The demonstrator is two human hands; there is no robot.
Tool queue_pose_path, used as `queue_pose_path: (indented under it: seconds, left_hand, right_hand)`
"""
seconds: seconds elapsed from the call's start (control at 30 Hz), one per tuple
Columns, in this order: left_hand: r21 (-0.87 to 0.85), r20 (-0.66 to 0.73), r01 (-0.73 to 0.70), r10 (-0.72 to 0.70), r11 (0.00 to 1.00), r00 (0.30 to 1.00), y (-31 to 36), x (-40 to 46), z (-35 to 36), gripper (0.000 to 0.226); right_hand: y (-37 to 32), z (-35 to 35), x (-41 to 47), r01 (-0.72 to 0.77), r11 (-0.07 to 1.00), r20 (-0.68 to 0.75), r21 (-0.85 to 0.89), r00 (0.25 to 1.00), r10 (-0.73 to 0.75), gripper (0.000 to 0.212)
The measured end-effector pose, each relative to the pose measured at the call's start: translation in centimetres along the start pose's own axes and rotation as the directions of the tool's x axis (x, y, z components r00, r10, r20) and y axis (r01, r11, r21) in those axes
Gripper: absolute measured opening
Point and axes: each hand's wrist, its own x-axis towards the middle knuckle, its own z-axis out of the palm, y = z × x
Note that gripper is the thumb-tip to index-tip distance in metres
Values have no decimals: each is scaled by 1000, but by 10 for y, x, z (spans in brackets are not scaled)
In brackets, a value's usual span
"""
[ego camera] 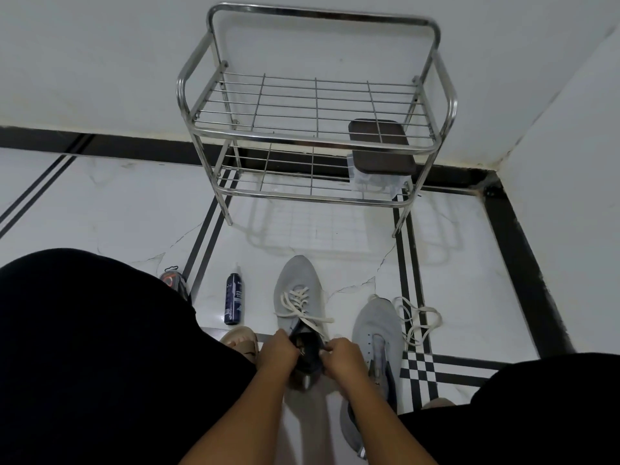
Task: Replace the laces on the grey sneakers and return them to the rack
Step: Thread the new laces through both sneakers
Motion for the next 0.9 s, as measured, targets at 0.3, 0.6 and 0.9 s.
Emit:
queue_pose_path:
  seconds: [0.3,0.6,0.9]
  left_hand:
    - [-155,-322,-68,15,986,946,14,-7,3,37]
    - [-86,-128,-580,568,810,813,60,-23,32,39]
    - [99,-78,-537,545,838,835,45,-7,60,45]
  right_hand:
    - [45,-69,-8,-314,926,-234,-210,936,264,43]
    - [57,-49,-7,-178,981,-173,-78,971,162,25]
    - [75,-72,39,-278,880,-290,385,869,401,27]
